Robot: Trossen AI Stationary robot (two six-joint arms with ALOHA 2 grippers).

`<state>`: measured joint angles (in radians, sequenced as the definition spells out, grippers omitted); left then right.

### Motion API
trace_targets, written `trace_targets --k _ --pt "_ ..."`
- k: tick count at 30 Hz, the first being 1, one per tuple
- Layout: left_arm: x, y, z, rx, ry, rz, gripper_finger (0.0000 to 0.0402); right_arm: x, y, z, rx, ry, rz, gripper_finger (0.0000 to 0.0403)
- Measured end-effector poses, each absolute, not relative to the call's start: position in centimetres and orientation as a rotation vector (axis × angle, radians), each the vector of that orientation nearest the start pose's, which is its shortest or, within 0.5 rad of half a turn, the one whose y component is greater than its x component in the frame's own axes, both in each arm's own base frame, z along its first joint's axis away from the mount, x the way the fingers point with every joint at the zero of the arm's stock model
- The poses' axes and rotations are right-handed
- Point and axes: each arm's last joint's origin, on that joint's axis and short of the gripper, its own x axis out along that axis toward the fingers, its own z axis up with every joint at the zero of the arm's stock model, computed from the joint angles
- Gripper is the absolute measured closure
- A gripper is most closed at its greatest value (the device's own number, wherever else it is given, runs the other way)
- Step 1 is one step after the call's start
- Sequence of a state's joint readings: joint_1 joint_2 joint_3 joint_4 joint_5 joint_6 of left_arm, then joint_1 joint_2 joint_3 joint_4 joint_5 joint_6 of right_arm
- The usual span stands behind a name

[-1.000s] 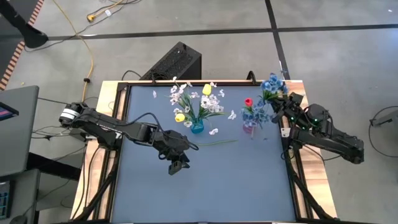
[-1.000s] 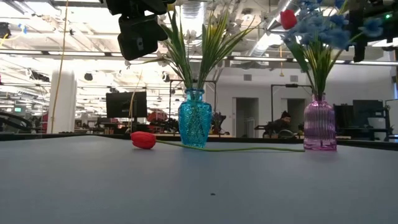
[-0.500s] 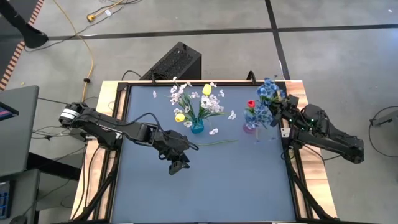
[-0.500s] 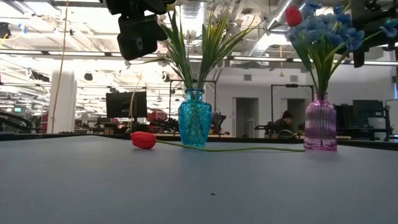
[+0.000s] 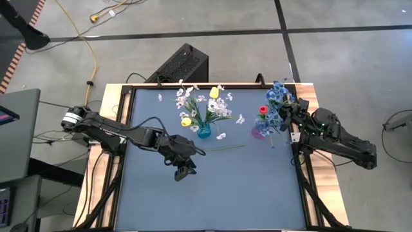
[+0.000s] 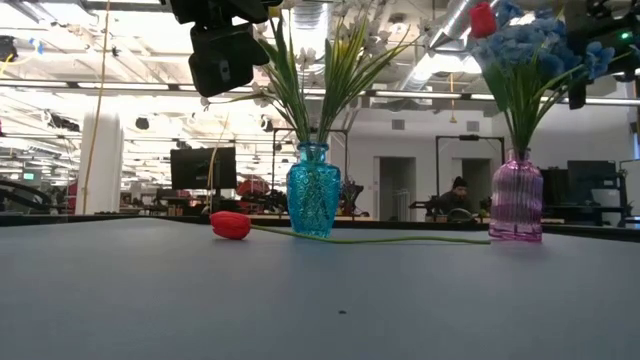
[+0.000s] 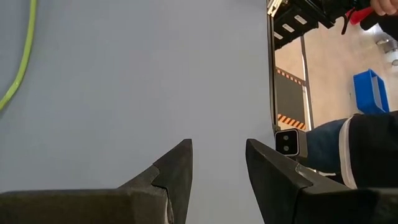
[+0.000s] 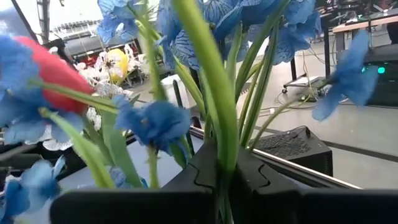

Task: Sort flowers into vase by color
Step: Put the blue flowers into the violet vase

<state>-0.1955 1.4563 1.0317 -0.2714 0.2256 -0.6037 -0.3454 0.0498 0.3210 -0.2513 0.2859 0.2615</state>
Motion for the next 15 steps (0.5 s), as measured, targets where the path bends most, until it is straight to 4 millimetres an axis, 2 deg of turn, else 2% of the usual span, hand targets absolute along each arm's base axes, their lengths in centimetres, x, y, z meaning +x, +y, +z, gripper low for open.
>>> trace_targets --k 9,15 --pt "30.43 -6.69 25.8 -0.576 0.801 -0.182 0.0264 6.44 -3.18 24.27 0.254 -0.103 -0.625 0.0329" --pt "30.43 -6.69 25.8 -0.573 0.8 -0.183 0.0264 6.02 -3.03 25.18 0.254 -0.108 -0.623 0.0303"
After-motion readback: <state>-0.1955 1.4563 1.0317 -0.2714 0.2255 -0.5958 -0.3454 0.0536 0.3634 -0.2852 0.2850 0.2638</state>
